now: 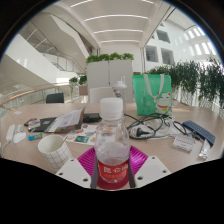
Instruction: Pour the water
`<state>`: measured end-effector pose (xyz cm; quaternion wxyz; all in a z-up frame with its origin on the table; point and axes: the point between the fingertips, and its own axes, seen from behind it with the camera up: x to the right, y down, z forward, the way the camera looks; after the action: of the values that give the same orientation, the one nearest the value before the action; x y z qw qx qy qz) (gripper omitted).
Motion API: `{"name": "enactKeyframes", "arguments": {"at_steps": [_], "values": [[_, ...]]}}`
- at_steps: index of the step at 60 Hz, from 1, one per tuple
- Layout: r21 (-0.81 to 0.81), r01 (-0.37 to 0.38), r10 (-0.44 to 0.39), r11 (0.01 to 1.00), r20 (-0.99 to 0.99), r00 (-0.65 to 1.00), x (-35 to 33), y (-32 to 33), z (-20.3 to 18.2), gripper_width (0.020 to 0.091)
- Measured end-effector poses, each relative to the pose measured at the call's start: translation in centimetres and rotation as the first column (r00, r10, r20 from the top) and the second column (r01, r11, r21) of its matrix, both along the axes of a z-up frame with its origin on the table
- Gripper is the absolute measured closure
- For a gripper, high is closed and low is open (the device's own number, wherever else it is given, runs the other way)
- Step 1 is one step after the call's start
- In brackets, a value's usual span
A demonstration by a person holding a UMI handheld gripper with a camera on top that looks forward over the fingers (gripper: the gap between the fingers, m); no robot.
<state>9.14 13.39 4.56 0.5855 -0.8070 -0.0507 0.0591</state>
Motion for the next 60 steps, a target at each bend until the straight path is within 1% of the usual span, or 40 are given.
{"name": "enactKeyframes", "arguments": {"at_steps": [4, 11, 14, 18, 20, 22, 23, 27, 34, 38, 43, 52, 56, 60], "values": [[0.009, -0.005, 0.005, 1.0, 0.029, 1.0, -0.2, -0.1, -0.2, 0.0668], [0.004, 0.007, -0.007, 1.0, 0.009, 1.0, -0.5, -0.3, 0.2, 0.0664], [-0.007, 0.009, -0.009, 1.0, 0.017, 1.0, -0.5, -0.2, 0.1, 0.0618], [-0.045, 0.021, -0.019, 0.999, 0.032, 0.999, -0.3, -0.5, -0.3, 0.0524], [-0.08, 0.04, -0.037, 0.996, 0.046, 0.998, 0.2, -1.0, -0.7, 0.0413], [-0.091, 0.048, -0.043, 0.995, 0.047, 0.998, 0.2, -1.6, -0.7, 0.0274], [-0.084, 0.048, -0.045, 0.995, 0.043, 0.998, 0.2, -1.8, -0.4, 0.0244], [-0.074, 0.054, -0.053, 0.996, 0.024, 0.998, 0.0, -3.6, 0.2, 0.0273], [-0.103, 0.096, -0.096, 0.99, -0.001, 0.995, -0.2, -8.0, 1.1, 0.0268], [-0.1, 0.116, -0.117, 0.988, -0.005, 0.993, -0.7, -11.0, 2.6, 0.0265], [-0.084, 0.139, -0.14, 0.987, -0.01, 0.99, -1.9, -15.1, 5.8, 0.0263], [-0.042, 0.159, -0.158, 0.986, 0.01, 0.987, -6.2, -23.7, 13.0, 0.0266], [-0.032, 0.172, -0.171, 0.985, 0.026, 0.985, -7.8, -27.2, 15.3, 0.0266], [-0.01, 0.164, -0.163, 0.986, 0.039, 0.986, -9.8, -30.8, 18.1, 0.0268]]}}
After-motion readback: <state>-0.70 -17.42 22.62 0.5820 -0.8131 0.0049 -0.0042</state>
